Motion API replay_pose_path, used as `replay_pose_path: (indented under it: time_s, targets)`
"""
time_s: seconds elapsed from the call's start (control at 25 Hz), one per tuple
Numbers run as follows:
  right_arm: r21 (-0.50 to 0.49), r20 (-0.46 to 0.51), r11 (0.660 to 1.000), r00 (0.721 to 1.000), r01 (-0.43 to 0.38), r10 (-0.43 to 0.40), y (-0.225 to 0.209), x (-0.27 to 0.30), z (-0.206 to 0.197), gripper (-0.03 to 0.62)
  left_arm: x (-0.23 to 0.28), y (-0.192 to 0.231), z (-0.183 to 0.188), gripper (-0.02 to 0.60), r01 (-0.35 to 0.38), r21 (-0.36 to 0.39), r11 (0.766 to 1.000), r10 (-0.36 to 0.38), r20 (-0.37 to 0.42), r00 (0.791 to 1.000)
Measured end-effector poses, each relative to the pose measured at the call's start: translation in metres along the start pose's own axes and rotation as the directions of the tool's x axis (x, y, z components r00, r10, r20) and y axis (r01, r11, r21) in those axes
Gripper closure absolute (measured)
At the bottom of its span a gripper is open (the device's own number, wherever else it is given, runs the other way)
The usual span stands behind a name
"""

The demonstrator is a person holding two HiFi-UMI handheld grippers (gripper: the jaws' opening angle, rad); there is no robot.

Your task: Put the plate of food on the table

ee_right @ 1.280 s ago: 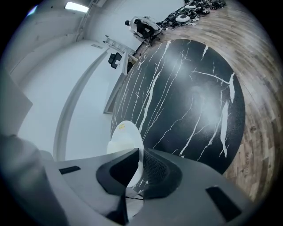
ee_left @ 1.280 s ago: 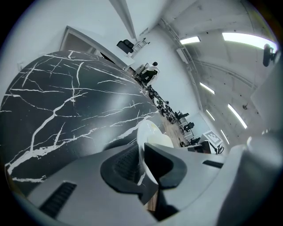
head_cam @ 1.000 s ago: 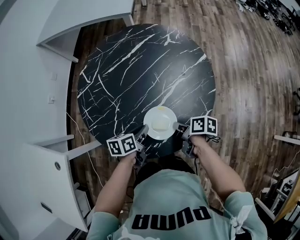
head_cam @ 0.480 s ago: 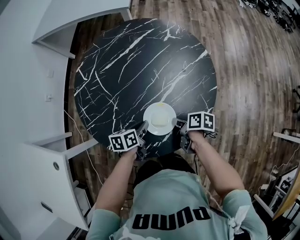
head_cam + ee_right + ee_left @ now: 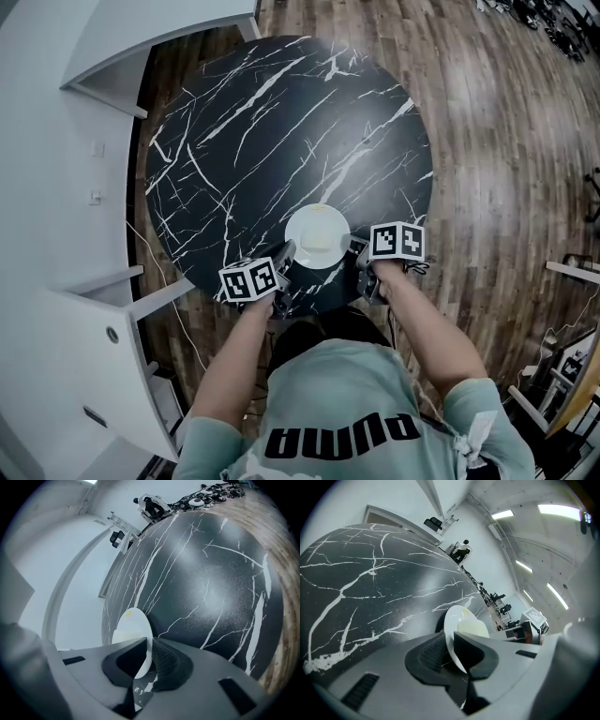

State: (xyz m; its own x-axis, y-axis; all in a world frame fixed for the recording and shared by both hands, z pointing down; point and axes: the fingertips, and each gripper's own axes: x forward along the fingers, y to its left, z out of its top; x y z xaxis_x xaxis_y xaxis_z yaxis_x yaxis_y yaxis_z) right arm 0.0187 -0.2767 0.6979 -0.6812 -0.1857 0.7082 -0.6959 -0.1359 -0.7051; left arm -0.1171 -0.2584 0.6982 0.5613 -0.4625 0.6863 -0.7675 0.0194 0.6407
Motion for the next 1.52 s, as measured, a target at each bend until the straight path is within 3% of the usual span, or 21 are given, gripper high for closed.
replay_pose_path:
  time_s: [0.6,1.08,1.24,1.44,1.52]
  targets:
    - [-0.04,0.03,0.999,0.999,0.03,-0.029,-0.002,0.005,0.004,0.557,0.005,0.002,0.0,0.524,-0.03,0.078,0.997,0.03,0.003,1.0]
    - [-0.052,0.09,0.998,0.995,0.043,-0.039,-0.005,-0.012,0.004,0.542,-0.005,0.001,0.003,0.442,-0.038,0.1,0.994,0.033,0.052,0.998]
    - [-0.136,0.158,0.989,0.987,0.053,-0.031,0.01,-0.026,0.003,0.542,-0.022,-0.002,0.01,0.443,-0.065,0.121,0.99,0.051,0.117,0.992]
    - [-0.298,0.292,0.952,0.956,0.062,0.029,0.045,-0.056,0.001,0.545,-0.058,-0.033,0.017,0.571,-0.076,0.212,0.974,0.026,0.229,0.973]
    - [-0.351,0.334,0.932,0.942,0.091,0.034,0.056,-0.069,-0.003,0.576,-0.072,-0.05,0.014,0.574,-0.072,0.256,0.964,0.005,0.254,0.967]
